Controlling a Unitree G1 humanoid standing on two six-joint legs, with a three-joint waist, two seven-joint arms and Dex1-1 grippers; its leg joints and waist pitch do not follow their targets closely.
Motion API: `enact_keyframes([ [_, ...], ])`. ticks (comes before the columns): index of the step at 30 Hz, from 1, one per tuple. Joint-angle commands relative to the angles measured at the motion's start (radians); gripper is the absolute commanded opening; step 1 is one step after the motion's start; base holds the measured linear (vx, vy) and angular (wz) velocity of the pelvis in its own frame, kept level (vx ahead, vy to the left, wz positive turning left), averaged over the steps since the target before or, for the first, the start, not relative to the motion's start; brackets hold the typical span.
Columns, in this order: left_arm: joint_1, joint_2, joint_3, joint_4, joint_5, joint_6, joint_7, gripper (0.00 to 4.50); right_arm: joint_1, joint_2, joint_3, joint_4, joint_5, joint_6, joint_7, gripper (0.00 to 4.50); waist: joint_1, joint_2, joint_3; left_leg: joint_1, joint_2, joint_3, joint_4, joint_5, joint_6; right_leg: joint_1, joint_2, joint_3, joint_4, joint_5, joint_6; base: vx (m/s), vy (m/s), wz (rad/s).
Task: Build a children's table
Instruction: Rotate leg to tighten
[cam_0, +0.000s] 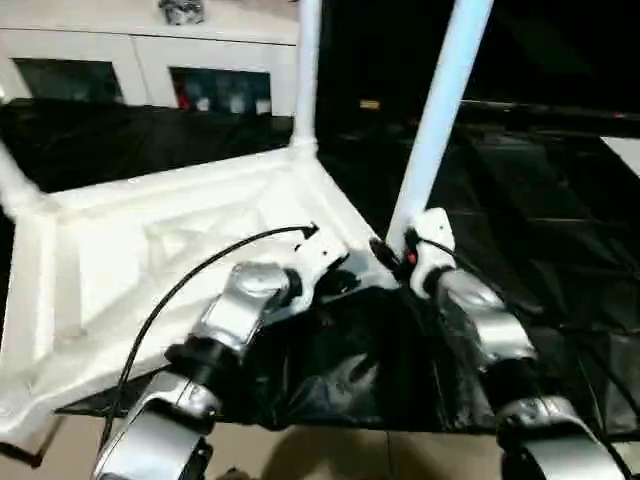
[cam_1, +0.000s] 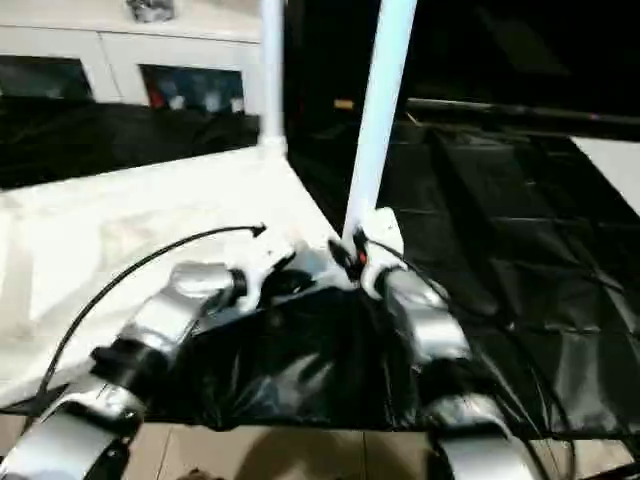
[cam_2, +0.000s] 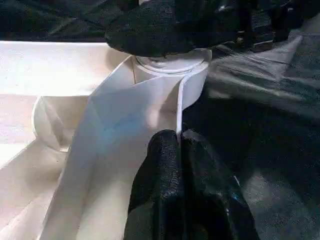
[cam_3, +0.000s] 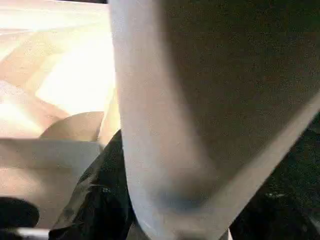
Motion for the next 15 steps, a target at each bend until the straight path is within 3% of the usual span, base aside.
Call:
enact_keyframes([
  [1,-0.060,-0.052,-0.014,-0.001,0.000,-0.031,0.049,0.00,-0.005,0.082,0.106,0.071,-0.052,-0.019,0.040,1.95,-0.002,-0.002,-0.063,0.015,0.038,-0.019,-0.076,-0.310,0.011,0.030,-0.075,0.043,-0.095,-0.426,-0.148,0.000,0.000,0.00],
  [2,-0.060,-0.050,-0.015,-0.004,0.001,-0.037,0.040,0.00,-0.011,0.087,0.102,0.075,-0.040,-0.022,0.061,1.95,-0.001,-0.002,-0.065,0.013,0.037,-0.018,-0.075,-0.299,0.017,0.034,-0.074,0.043,-0.091,-0.396,-0.157,0.000,0.000,0.00],
  [4,-0.056,-0.043,-0.016,-0.010,-0.001,-0.045,0.025,0.00,-0.014,0.087,0.091,0.075,-0.017,-0.013,0.086,2.51,0.000,-0.001,-0.065,0.011,0.038,-0.016,-0.075,-0.283,0.025,0.035,-0.073,0.045,-0.087,-0.361,-0.168,0.000,0.000,0.00],
  [6,-0.045,-0.028,-0.022,-0.020,-0.009,-0.067,-0.010,0.00,-0.017,0.081,0.085,0.083,-0.017,-0.021,0.101,2.67,0.001,-0.006,-0.066,0.011,0.039,-0.015,-0.075,-0.277,0.029,0.036,-0.072,0.045,-0.085,-0.349,-0.173,0.000,0.000,0.00],
  [9,-0.031,-0.010,-0.024,-0.038,-0.020,-0.076,-0.048,0.00,-0.009,0.056,0.102,0.072,-0.036,-0.039,0.111,3.00,0.001,-0.001,-0.068,0.008,0.040,-0.015,-0.075,-0.245,0.034,0.041,-0.073,0.046,-0.076,-0.286,-0.192,0.000,0.000,0.00],
  [12,-0.010,0.018,-0.028,-0.065,-0.039,-0.096,-0.117,0.00,0.008,0.018,0.115,0.043,-0.028,-0.067,0.192,3.00,0.000,-0.002,-0.068,0.007,0.040,-0.015,-0.074,-0.246,0.040,0.044,-0.074,0.046,-0.075,-0.278,-0.199,0.000,0.000,0.00],
  [15,0.007,0.047,-0.030,-0.090,-0.054,-0.106,-0.178,0.00,0.047,-0.032,0.145,-0.024,0.001,-0.086,0.340,3.00,0.001,0.000,-0.071,0.007,0.042,-0.011,-0.070,-0.213,0.063,0.047,-0.071,0.048,-0.068,-0.206,-0.218,0.000,0.000,0.00],
])
